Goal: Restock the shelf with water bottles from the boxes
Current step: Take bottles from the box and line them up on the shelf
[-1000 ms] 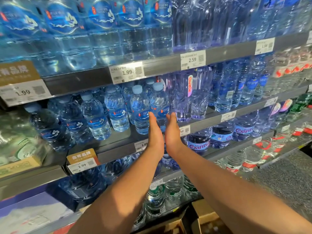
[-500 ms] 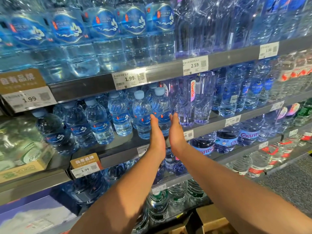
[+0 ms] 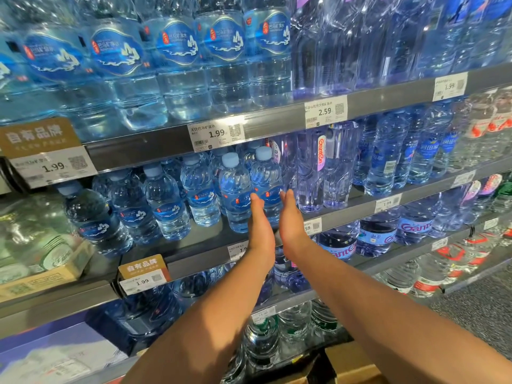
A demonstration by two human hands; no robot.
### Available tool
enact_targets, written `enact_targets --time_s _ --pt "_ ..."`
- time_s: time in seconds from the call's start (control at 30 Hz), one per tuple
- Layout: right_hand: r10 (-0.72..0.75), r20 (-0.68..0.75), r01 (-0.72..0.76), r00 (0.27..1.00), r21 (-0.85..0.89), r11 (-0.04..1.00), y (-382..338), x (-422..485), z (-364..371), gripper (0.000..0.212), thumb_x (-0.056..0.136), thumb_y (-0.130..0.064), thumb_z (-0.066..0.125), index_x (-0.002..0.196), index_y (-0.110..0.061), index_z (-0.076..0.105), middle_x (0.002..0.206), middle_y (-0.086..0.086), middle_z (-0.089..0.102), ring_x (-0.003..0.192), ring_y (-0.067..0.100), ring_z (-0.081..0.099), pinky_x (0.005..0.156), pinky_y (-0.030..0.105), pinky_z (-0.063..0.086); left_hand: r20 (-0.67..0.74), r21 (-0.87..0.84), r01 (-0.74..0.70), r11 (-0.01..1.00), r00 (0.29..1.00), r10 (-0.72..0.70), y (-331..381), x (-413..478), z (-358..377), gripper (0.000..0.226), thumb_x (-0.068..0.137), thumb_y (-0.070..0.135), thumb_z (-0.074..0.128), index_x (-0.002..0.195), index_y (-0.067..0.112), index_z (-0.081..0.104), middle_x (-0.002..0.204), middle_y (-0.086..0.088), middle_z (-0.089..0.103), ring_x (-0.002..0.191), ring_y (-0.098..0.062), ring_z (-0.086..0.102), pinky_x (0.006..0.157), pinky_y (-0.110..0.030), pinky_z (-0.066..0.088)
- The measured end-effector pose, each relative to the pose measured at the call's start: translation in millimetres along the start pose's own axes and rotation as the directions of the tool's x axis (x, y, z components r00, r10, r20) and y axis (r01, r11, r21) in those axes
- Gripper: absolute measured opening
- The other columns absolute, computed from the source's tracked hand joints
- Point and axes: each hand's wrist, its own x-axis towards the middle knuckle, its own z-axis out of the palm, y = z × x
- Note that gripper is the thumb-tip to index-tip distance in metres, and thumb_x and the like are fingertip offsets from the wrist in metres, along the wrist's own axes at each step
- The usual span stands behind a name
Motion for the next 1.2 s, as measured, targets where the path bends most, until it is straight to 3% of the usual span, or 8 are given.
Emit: enact_targets --time_s 0.23,0.37,0.43,0.53,0.6,0.73,0.9,1.2 --pt "0.007 0.035 -0.007 0.999 -0.022 1.000 0 4 -5 0.051 0.103 -0.045 0.023 0.143 -0.018 0.041 0.141 -0.003 0.044 0.133 0.014 0.038 0.097 0.027 0.026 0.010 -0.008 -0.003 1.000 1.000 0.003 -2 0 0 0.063 0.093 0.064 0.031 0.142 0.026 0.042 0.148 0.009 0.036 0.138 -0.009 0.030 0.115 -0.037 0.023" --pt "-0.037 -0.021 0.030 0.999 -0.265 0.964 -8 13 -20 0.026 0.100 -0.033 0.039 0.100 -0.018 0.060 0.088 -0.002 0.056 0.074 0.010 0.048 0.074 0.026 0.038 -0.014 0.372 -0.115 0.921 0.991 0.130 13 -10 -13 0.034 0.096 0.044 0.047 0.119 0.021 0.058 0.123 0.001 0.058 0.117 -0.016 0.052 0.100 -0.031 0.038" --pt "-0.058 0.047 0.074 0.997 -0.570 0.818 -15 17 -34 0.021 0.096 -0.026 0.047 0.087 -0.013 0.060 0.080 0.004 0.056 0.076 0.019 0.052 0.069 0.028 0.038 0.062 0.727 -0.178 0.663 0.979 0.195 26 -14 -20 0.026 0.096 0.033 0.052 0.108 0.013 0.062 0.105 -0.005 0.063 0.097 -0.020 0.057 0.079 -0.026 0.040" --pt "0.019 0.237 0.217 0.971 -0.918 0.333 -33 10 -53 0.027 0.094 -0.026 0.047 0.101 -0.005 0.062 0.098 0.015 0.060 0.088 0.025 0.055 0.073 0.028 0.040 0.152 0.960 -0.174 0.219 0.982 0.112 41 -24 -24 0.020 0.093 0.031 0.051 0.082 0.015 0.057 0.087 -0.009 0.061 0.080 -0.024 0.053 0.066 -0.028 0.039" --pt "0.063 0.310 0.307 0.949 -0.950 0.052 -44 -1 -60 0.024 0.095 -0.025 0.044 0.100 -0.008 0.061 0.098 0.014 0.058 0.085 0.023 0.051 0.077 0.032 0.046 0.160 0.987 -0.160 -0.005 0.986 0.048 44 -34 -21 0.023 0.092 0.032 0.047 0.088 0.014 0.061 0.093 -0.010 0.063 0.081 -0.024 0.054 0.068 -0.028 0.043" --pt "0.059 0.347 0.352 0.936 -0.915 -0.200 -47 -16 -72 0.035 0.094 -0.028 0.050 0.125 -0.012 0.055 0.109 0.008 0.062 0.098 0.024 0.059 0.082 0.031 0.047 0.191 0.960 -0.174 -0.218 0.980 0.059 31 -53 -6 0.023 0.090 0.035 0.044 0.087 0.017 0.057 0.102 -0.008 0.065 0.092 -0.028 0.061 0.078 -0.032 0.050" --pt "0.041 0.308 0.309 0.951 -0.926 -0.216 -25 -41 -105 0.044 0.092 -0.034 0.051 0.131 -0.014 0.053 0.125 0.012 0.060 0.112 0.029 0.058 0.087 0.033 0.047 0.223 0.923 -0.219 -0.315 0.975 -0.025 2 -88 0 0.036 0.092 0.038 0.046 0.119 0.016 0.059 0.115 -0.009 0.063 0.106 -0.029 0.060 0.084 -0.034 0.047" --pt "0.159 0.126 0.164 0.979 -0.952 -0.258 56 -120 -197 0.039 0.094 -0.031 0.045 0.127 -0.013 0.055 0.132 0.009 0.054 0.123 0.027 0.051 0.096 0.033 0.044 0.338 0.867 -0.379 -0.325 0.925 -0.174 -107 -147 -5 0.036 0.091 0.036 0.050 0.116 0.012 0.061 0.123 -0.012 0.061 0.114 -0.031 0.057 0.091 -0.035 0.048"
